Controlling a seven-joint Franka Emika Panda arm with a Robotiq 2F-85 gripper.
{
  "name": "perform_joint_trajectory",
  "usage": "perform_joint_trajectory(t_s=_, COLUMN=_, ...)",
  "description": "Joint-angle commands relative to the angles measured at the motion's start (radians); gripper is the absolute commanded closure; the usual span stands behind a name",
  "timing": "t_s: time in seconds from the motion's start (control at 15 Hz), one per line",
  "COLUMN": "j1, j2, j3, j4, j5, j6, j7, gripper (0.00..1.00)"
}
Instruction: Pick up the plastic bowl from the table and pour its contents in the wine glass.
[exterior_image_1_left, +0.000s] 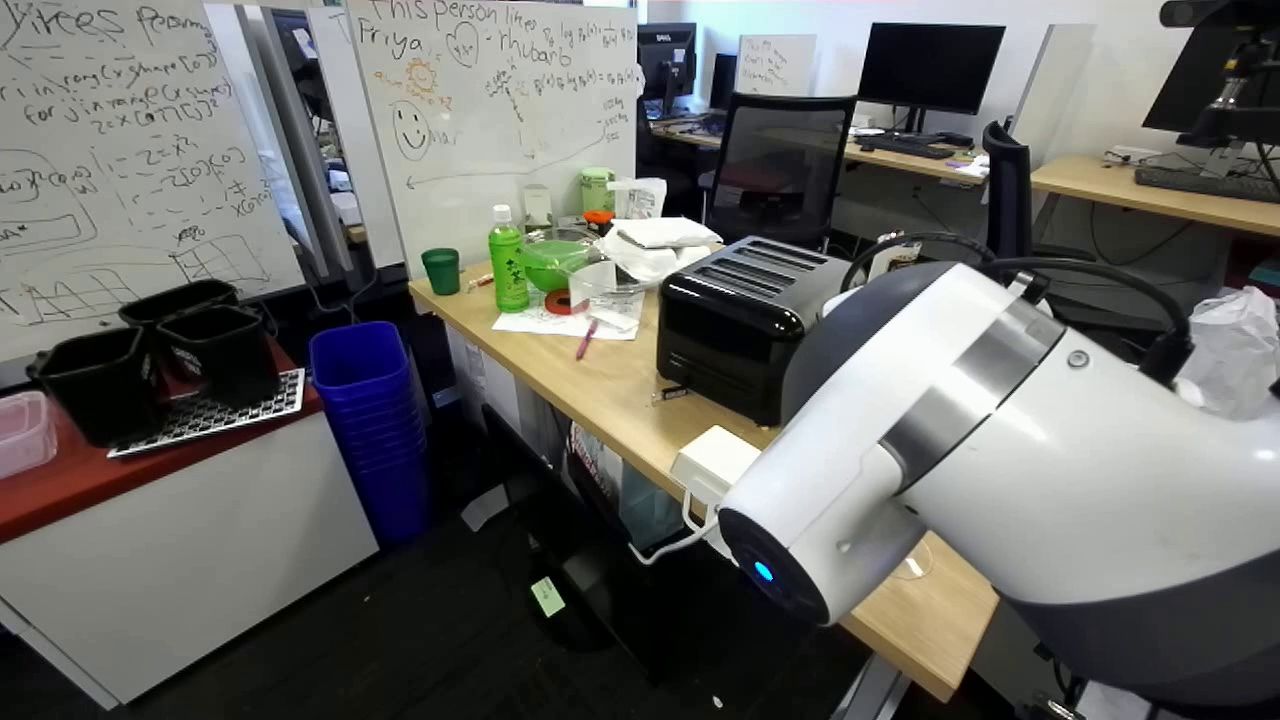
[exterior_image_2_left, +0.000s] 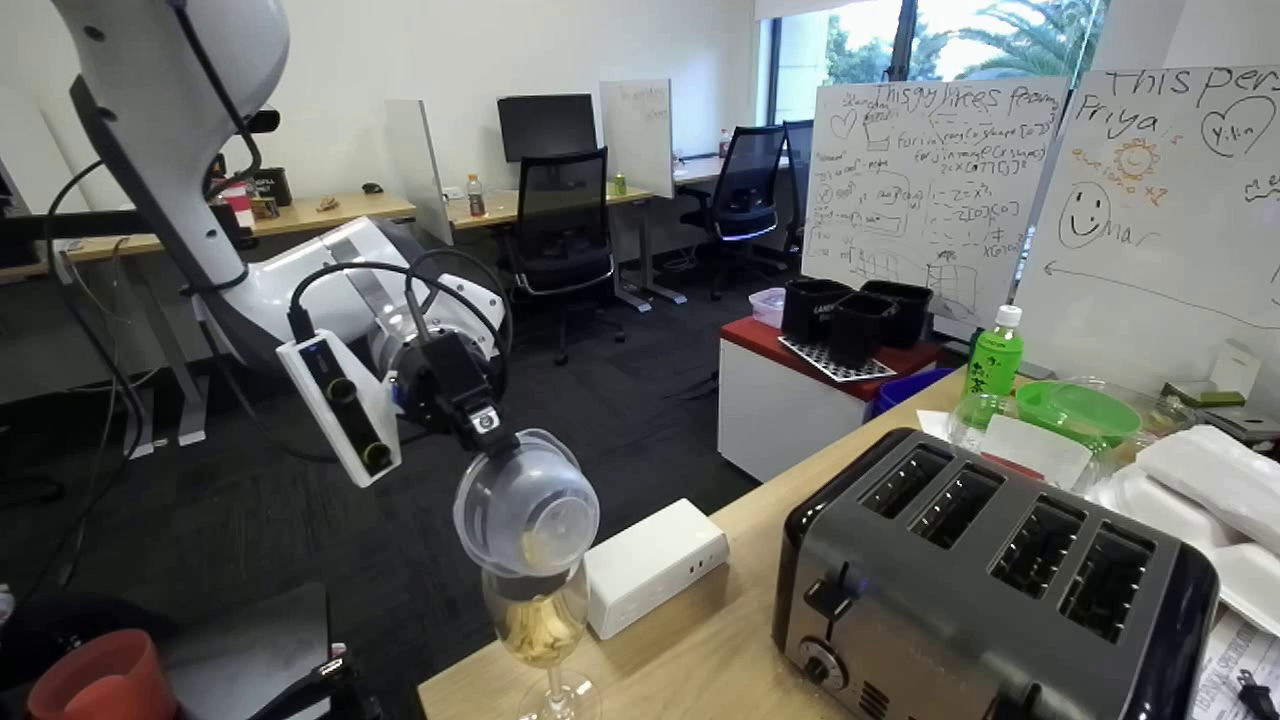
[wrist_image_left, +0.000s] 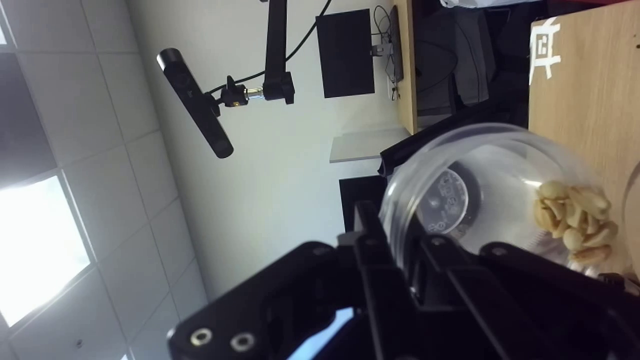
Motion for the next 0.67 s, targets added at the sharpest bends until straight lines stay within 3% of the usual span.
perform_joint_trajectory(t_s=0.0, j1=0.018, j2=0.039, j3=-0.007, j4=0.032, j5=-0.01, j6=-0.051, j7=0.022, gripper=0.97)
perform_joint_trajectory(t_s=0.6, j1=0.012, j2=0.036, j3=0.001, j4=0.03, j5=0.0, j6=-0.012, j7=0.015, gripper=0.97)
